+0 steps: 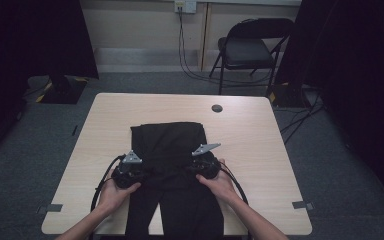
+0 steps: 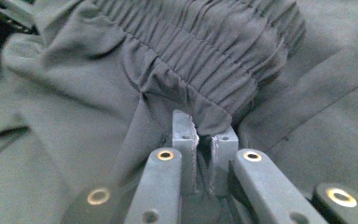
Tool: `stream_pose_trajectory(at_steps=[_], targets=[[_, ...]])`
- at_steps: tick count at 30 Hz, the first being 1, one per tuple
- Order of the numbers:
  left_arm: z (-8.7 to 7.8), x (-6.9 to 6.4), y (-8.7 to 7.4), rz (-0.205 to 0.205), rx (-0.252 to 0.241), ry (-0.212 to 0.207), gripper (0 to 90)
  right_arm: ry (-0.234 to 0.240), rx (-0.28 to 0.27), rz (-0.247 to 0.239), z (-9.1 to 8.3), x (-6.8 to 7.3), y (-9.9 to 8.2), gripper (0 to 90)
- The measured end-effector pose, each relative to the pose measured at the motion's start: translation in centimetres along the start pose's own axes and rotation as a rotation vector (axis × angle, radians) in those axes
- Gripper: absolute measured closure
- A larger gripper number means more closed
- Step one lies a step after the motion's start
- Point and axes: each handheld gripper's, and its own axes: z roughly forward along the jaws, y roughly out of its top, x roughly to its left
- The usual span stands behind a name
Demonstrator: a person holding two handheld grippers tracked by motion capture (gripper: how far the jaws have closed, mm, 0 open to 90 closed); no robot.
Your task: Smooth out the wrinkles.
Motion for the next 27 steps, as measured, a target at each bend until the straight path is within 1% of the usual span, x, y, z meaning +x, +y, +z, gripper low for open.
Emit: stream_pose_trajectory(at_steps=[1, 2, 3, 4, 5, 6, 7, 8, 9, 12, 13, 15, 16, 17, 18, 19, 20, 21, 22, 23, 24, 25, 26, 27], targets=[[0.3, 0.3, 0.4, 0.023, -0.005, 0.029, 88.4, -0.028, -0.01, -0.004, 0.6, -0.5, 0.5, 83.5], [0.7, 0.9, 0.8, 0.025, -0.009, 0.058, 88.4, -0.037, -0.017, 0.002, 0.9, -0.8, 0.8, 83.5], [1.2, 1.6, 1.3, 0.0, -0.016, 0.072, 88.3, -0.044, -0.025, 0.012, 1.3, -1.3, 1.2, 83.4], [1.6, 2.3, 1.7, -0.014, -0.025, 0.09, 88.4, -0.058, -0.033, 0.019, 1.8, -1.8, 1.6, 83.4], [2.1, 2.9, 2.2, -0.013, -0.032, 0.11, 88.4, -0.073, -0.039, 0.024, 2.2, -2.3, 2.1, 83.2], [2.5, 3.4, 2.7, -0.013, -0.041, 0.131, 88.3, -0.088, -0.043, 0.02, 2.7, -2.7, 2.6, 83.0], [2.9, 4.0, 3.0, -0.02, -0.05, 0.144, 88.3, -0.122, -0.045, 0.028, 3.4, -3.5, 3.5, 82.9], [3.6, 5.0, 3.5, -0.059, -0.084, 0.154, 88.3, -0.131, -0.044, 0.033, 3.7, -3.9, 3.9, 82.7], [3.6, 5.0, 3.5, -0.059, -0.084, 0.154, 88.2, -0.131, -0.044, 0.033, 3.7, -3.9, 3.9, 82.7], [4.2, 6.1, 4.1, -0.08, -0.099, 0.147, 88.2, -0.14, -0.036, 0.033, 4.3, -4.8, 4.7, 82.4], [4.3, 6.3, 4.2, -0.09, -0.106, 0.141, 88.2, -0.139, -0.035, 0.043, 4.5, -5.2, 5.0, 82.4], [4.4, 6.7, 4.2, -0.123, -0.114, 0.122, 88.2, -0.137, -0.037, 0.05, 4.4, -5.3, 5.0, 82.4], [4.4, 6.7, 4.2, -0.113, -0.115, 0.119, 88.1, -0.132, -0.044, 0.055, 4.5, -5.4, 4.9, 82.3], [4.3, 6.7, 4.2, -0.094, -0.115, 0.117, 86.7, -0.117, -0.06, 0.063, 4.4, -5.5, 4.7, 80.5], [4.2, 6.8, 4.2, -0.09, -0.108, 0.112, 86.7, -0.117, -0.06, 0.063, 4.4, -5.5, 4.7, 80.5], [4.0, 6.9, 4.2, -0.102, -0.104, 0.109, 75.4, -0.104, -0.062, 0.085, 4.2, -5.7, 4.5, 74.1], [3.7, 6.9, 4.2, -0.114, -0.104, 0.118, 75.4, -0.104, -0.062, 0.085, 4.2, -5.7, 4.5, 74.1], [3.3, 6.8, 4.2, -0.125, -0.106, 0.127, 64.2, -0.103, -0.062, 0.084, 4.1, -5.7, 4.5, 70.3], [2.7, 6.8, 4.1, -0.122, -0.109, 0.116, 58.1, -0.105, -0.062, 0.081, 3.9, -5.6, 4.5, 64.4], [2.1, 6.6, 4.0, -0.114, -0.116, 0.112, 54.1, -0.108, -0.068, 0.073, 3.5, -5.3, 4.8, 55.2], [1.6, 6.5, 3.9, -0.105, -0.116, 0.11, 54.1, -0.108, -0.068, 0.073, 3.5, -5.3, 4.8, 55.2], [0.7, 6.3, 3.7, -0.095, -0.108, 0.097, 51.1, -0.111, -0.073, 0.066, 3.3, -5.1, 5.0, 52.8], [0.0, 6.1, 3.4, -0.102, -0.109, 0.079, 47.6, -0.12, -0.083, 0.056, 3.0, -4.9, 5.2, 49.4], [-0.8, 5.9, 3.0, -0.116, -0.11, 0.06, 43.8, -0.126, -0.091, 0.058, 2.7, -4.8, 5.4, 46.5]])
